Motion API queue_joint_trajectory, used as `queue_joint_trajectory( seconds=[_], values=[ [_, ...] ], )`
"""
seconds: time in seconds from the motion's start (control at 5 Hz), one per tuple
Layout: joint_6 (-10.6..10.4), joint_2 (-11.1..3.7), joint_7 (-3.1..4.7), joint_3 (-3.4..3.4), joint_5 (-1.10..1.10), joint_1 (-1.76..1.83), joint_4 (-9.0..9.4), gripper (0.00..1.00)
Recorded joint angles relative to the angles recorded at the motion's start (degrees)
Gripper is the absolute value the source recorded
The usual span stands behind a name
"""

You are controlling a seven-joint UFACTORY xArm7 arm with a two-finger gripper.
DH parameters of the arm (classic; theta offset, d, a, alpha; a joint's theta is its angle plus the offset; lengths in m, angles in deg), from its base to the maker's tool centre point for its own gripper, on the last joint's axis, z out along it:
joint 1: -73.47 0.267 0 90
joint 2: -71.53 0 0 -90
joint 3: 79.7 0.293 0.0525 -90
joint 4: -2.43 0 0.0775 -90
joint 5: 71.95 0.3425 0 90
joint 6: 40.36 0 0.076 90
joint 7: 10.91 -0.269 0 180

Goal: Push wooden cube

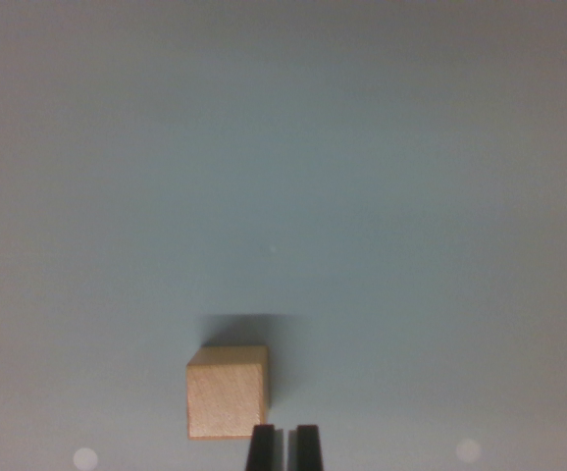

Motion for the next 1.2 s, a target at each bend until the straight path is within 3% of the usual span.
queue_joint_trajectory(
  seconds=[0.2, 0.4, 0.6, 0.8, 1.0, 1.2],
  values=[
    [-2.5, 0.06, -0.37, 0.36, 0.03, 0.24, 2.61, 0.00],
    [-2.5, 0.06, -0.37, 0.36, 0.03, 0.24, 2.61, 0.00],
    [-5.0, 0.12, -0.75, 0.73, 0.05, 0.48, 5.27, 0.00],
    [-5.0, 0.12, -0.75, 0.73, 0.05, 0.48, 5.27, 0.00],
    [-7.6, 0.18, -1.14, 1.11, 0.08, 0.73, 7.97, 0.00],
    [-7.6, 0.18, -1.14, 1.11, 0.08, 0.73, 7.97, 0.00]
  ],
)
